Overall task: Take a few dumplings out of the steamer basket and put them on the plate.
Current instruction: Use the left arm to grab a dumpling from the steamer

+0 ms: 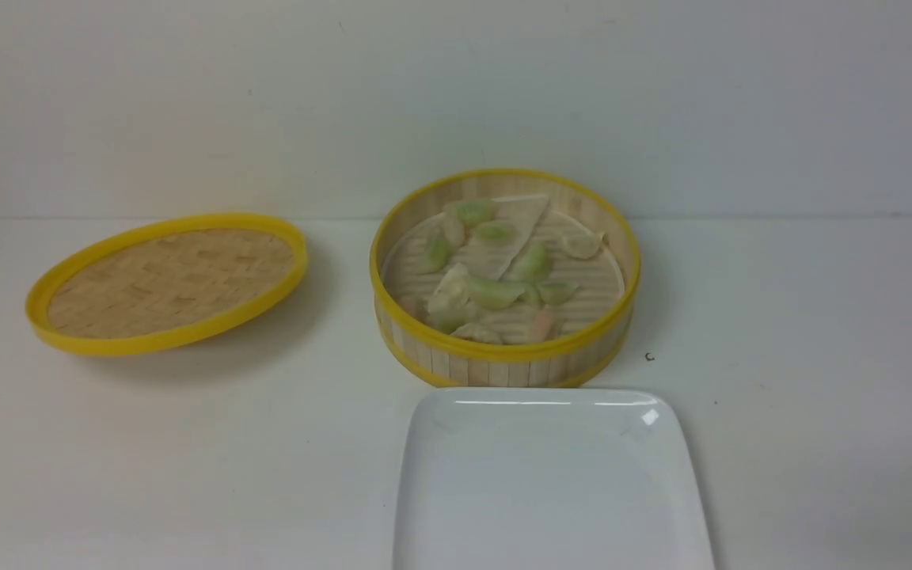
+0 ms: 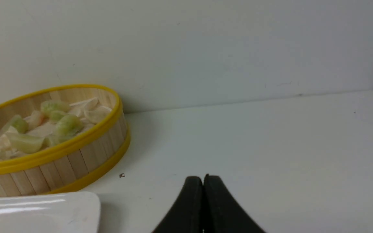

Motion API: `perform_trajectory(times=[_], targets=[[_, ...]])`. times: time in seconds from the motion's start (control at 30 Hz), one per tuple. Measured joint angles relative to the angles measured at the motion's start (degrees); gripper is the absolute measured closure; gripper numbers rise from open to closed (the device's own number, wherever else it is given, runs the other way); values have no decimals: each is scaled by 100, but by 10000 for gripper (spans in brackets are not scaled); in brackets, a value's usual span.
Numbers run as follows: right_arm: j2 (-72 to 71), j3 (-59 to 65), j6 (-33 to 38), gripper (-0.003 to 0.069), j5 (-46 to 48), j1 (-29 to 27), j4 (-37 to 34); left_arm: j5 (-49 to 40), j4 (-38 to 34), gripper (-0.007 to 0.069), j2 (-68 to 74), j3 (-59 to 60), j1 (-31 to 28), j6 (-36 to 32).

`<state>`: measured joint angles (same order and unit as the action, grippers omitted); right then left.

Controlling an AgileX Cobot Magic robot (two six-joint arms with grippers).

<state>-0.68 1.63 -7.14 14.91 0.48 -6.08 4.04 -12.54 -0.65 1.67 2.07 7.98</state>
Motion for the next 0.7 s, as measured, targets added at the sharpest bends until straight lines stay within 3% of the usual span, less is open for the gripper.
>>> perform_trajectory(times=[0.2, 0.3, 0.57, 0.7], targets=[[0, 0, -941, 669, -119, 0, -1512, 1704, -78, 631, 0, 0, 0, 104], [0, 0, -844, 669, -358, 0, -1592, 2018, -110, 631, 0, 0, 0, 298], [0, 0, -784, 669, -657, 0, -1918, 1984, -153, 631, 69, -370, 0, 850], [0, 0, -784, 669, -727, 0, -2036, 1176, -153, 631, 533, -1407, 0, 1080]])
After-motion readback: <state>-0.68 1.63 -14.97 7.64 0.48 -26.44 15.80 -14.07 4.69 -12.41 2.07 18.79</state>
